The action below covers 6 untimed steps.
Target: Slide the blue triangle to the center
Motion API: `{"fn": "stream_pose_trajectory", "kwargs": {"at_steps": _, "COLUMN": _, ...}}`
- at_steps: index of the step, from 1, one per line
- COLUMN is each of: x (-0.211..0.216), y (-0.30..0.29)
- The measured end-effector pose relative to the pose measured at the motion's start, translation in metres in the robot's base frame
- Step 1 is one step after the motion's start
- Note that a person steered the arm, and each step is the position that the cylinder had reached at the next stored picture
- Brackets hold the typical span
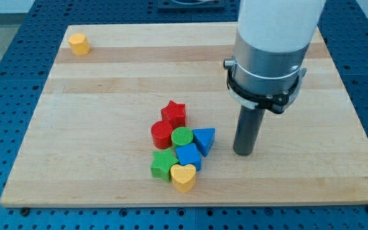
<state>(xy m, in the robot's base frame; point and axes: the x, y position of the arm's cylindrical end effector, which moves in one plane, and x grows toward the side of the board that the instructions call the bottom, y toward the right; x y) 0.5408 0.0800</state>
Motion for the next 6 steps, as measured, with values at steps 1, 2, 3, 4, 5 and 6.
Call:
{"fn": "stream_pose_trajectory", "kwargs": {"at_steps": 1, "x": 0.002, "y": -0.014}}
{"fn": "stream_pose_trajectory", "kwargs": {"at_steps": 2, "x": 0.006, "y": -0.028}}
{"fn": "stream_pose_trajectory", "kwargs": {"at_steps": 3, "x": 0.004, "y": -0.039}}
{"fn": "stream_pose_trajectory", "kwargs": {"at_steps": 4, "x": -0.003, "y": -0.051}}
{"fn": "stream_pose_trajectory", "kwargs": {"at_steps": 5, "x": -0.03, "y": -0.064}}
{"fn": "stream_pose_trajectory", "kwargs": {"at_steps": 6, "x": -0.056, "y": -0.078}}
